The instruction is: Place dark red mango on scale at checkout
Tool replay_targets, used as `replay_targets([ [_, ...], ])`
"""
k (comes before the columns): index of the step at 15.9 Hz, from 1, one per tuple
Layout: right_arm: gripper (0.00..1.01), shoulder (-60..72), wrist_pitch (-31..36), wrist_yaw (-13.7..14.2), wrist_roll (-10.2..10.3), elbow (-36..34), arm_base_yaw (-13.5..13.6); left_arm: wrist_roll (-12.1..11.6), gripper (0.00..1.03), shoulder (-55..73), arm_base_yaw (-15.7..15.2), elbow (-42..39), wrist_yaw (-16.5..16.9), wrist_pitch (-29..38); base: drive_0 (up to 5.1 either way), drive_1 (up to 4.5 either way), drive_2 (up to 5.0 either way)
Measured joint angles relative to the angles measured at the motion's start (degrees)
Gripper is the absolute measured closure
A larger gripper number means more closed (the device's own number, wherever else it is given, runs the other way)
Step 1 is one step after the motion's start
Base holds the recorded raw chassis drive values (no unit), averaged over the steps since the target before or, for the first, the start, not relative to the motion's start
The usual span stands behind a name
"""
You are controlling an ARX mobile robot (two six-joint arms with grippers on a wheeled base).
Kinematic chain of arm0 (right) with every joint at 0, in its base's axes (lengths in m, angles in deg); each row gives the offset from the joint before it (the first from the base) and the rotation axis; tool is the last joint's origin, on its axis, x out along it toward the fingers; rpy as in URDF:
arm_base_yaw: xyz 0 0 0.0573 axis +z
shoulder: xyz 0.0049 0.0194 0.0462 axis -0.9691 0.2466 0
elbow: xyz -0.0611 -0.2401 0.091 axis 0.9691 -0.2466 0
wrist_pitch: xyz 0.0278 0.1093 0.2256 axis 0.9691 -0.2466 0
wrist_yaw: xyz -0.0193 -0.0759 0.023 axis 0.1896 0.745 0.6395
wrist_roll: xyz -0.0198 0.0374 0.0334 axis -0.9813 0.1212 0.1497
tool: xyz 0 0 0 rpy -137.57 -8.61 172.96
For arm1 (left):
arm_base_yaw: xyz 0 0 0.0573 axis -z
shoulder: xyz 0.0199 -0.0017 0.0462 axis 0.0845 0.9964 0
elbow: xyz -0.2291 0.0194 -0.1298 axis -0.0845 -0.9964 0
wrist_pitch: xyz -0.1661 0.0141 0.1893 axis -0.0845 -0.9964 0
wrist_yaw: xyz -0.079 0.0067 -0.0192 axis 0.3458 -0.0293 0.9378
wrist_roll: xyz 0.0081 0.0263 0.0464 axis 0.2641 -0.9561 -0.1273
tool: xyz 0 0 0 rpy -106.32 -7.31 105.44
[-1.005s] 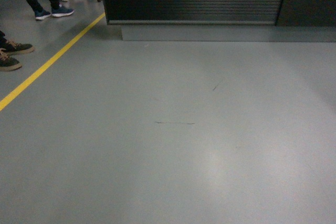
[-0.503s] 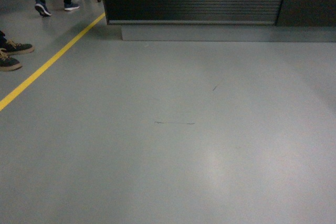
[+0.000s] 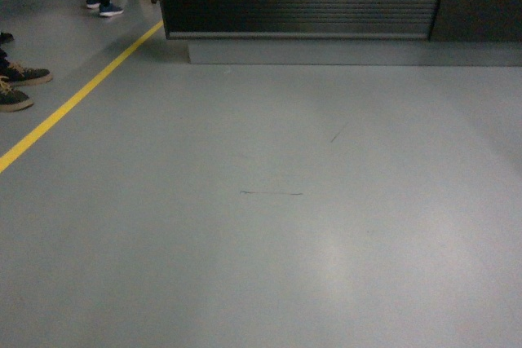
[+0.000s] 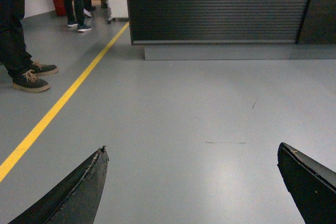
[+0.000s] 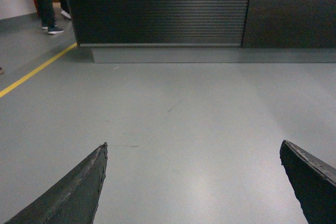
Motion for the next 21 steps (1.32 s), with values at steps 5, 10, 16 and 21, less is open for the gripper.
replay_targets([
  [5,0.03,0.0,-0.1,0.0,0.0,0.0,0.0,0.0,0.05,0.0,0.0,0.0,0.0,0.0,0.0,0.00,0.0],
  [10,0.03,0.0,0.0,0.0,0.0,0.0,0.0,0.0,0.05,0.0,0.0,0.0,0.0,-0.1,0.0,0.00,0.0],
  [16,0.03,0.0,0.0,0.0,0.0,0.0,0.0,0.0,0.05,0.0,0.0,0.0,0.0,0.1,0.0,0.73,-0.7],
  [21,0.03,0.0,0.2,0.0,0.0,0.0,0.0,0.0,0.05,0.0,0.0,0.0,0.0,0.1,0.0,4.35,-4.3],
])
